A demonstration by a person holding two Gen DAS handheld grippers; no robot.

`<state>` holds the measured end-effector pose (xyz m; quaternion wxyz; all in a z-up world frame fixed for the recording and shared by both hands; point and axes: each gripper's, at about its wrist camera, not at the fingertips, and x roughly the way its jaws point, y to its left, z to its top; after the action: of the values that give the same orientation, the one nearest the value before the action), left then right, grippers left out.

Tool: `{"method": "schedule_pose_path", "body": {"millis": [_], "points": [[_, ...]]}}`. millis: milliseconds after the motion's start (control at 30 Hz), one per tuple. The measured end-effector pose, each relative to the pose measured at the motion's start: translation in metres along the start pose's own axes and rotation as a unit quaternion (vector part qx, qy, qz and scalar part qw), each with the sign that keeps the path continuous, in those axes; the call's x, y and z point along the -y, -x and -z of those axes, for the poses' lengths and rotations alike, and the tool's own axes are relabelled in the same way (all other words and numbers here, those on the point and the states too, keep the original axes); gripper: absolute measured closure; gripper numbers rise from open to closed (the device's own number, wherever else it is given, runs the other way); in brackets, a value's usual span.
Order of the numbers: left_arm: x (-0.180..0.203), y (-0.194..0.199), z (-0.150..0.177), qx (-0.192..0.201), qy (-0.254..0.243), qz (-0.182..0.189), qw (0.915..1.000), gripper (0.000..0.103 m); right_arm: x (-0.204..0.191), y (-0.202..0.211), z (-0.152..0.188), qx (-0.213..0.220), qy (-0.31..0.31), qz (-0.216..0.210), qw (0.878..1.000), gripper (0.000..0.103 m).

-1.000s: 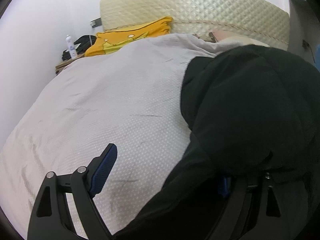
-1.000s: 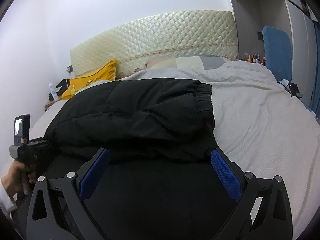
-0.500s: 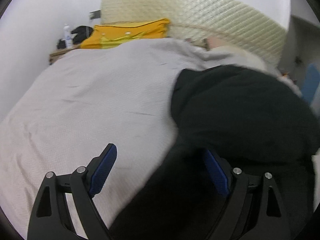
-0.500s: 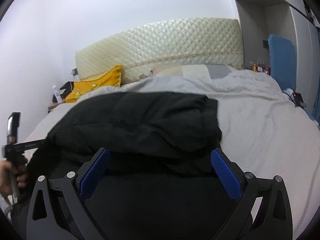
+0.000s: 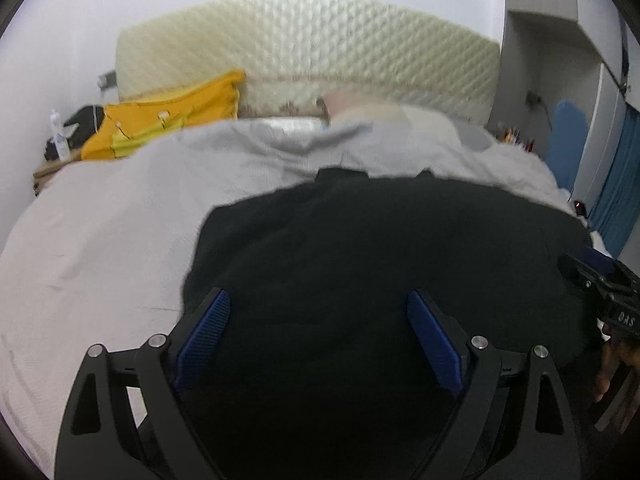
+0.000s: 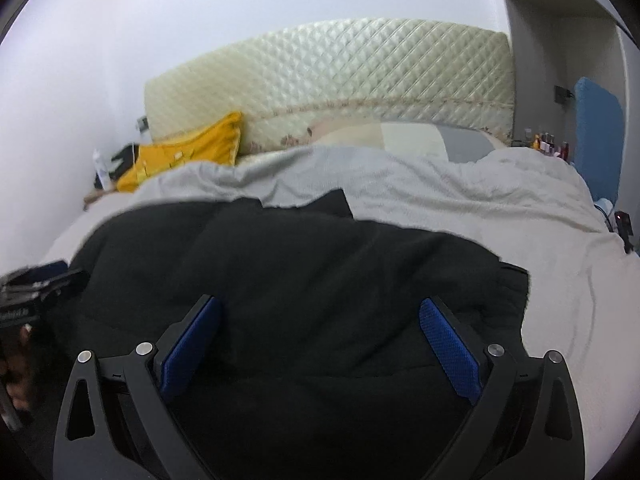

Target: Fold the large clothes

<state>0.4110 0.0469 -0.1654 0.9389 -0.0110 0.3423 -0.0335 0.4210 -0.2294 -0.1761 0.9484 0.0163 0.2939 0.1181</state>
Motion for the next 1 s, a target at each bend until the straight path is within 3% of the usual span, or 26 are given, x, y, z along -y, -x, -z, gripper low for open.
{"method": "schedule_pose_path", "body": {"millis": [100, 233, 533, 667, 833, 1000], "points": [[0.009, -0.021, -0.001, -0.015, -0.022, -0.034, 0.9991, 0.011, 0.004, -0.015, 0.01, 0.002, 0.016, -0.002, 1.0, 0.0], [0.016, -0.035, 0.008, -0.013, -0.032, -0.053, 0.998, 0.01, 0.008, -0.032, 0.019, 0.0, 0.011, 0.0, 1.0, 0.0], [0.014, -0.046, 0.016, -0.033, -0.021, -0.039, 0.9985, 0.007, -0.001, -0.046, 0.034, -0.016, 0.017, 0.023, 0.999, 0.0], [0.011, -0.023, 0.009, -0.041, -0.017, -0.036, 0.9984, 0.006, 0.0, -0.02, 0.025, -0.031, -0.005, 0.014, 0.999, 0.0], [0.013, 0.048, -0.014, 0.0, -0.005, -0.028, 0.9996, 0.006, -0.014, 0.048, -0.011, 0.014, 0.001, 0.004, 1.0, 0.0], [0.017, 0.138, -0.042, 0.048, 0.008, -0.018, 0.9987, 0.007, -0.037, 0.142, -0.057, 0.067, 0.017, 0.004, 0.998, 0.0]]}}
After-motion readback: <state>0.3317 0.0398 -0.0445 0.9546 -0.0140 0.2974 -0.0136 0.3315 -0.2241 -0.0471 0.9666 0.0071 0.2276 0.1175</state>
